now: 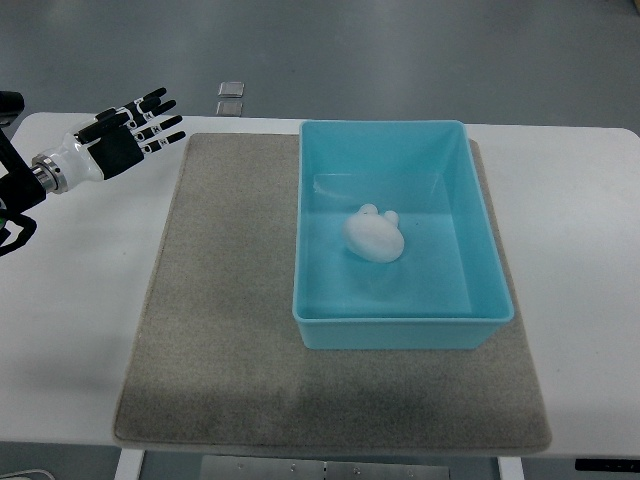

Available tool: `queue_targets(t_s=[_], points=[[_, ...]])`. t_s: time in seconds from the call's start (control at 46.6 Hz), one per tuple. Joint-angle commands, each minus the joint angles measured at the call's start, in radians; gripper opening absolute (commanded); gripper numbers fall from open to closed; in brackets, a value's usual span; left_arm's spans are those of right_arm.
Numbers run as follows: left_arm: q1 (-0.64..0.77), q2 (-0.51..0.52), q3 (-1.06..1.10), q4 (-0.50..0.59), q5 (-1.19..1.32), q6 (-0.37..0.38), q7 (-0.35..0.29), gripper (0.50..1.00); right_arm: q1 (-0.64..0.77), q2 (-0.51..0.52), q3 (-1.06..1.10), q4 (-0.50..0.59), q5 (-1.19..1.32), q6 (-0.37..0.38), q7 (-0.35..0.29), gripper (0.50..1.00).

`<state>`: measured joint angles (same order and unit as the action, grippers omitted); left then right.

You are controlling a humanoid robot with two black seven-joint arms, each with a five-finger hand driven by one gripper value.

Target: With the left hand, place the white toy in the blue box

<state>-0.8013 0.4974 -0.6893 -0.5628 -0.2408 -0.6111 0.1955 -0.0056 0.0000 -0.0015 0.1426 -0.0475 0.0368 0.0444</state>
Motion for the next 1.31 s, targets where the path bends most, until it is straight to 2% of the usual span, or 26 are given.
queue_targets(t_s=[0.0,1.288], points=[[0.001,-0.006,-0.001,0.000,0.000,0.000,0.001,0.999,-0.001,0.000,0.000,0.000,0.000,0.000,0.000,0.936],[-0.016,0.003,-0.087,0.001,0.011,0.000,-0.005,0.999,-0.001,0.000,0.000,0.000,0.000,0.000,0.000,0.936]])
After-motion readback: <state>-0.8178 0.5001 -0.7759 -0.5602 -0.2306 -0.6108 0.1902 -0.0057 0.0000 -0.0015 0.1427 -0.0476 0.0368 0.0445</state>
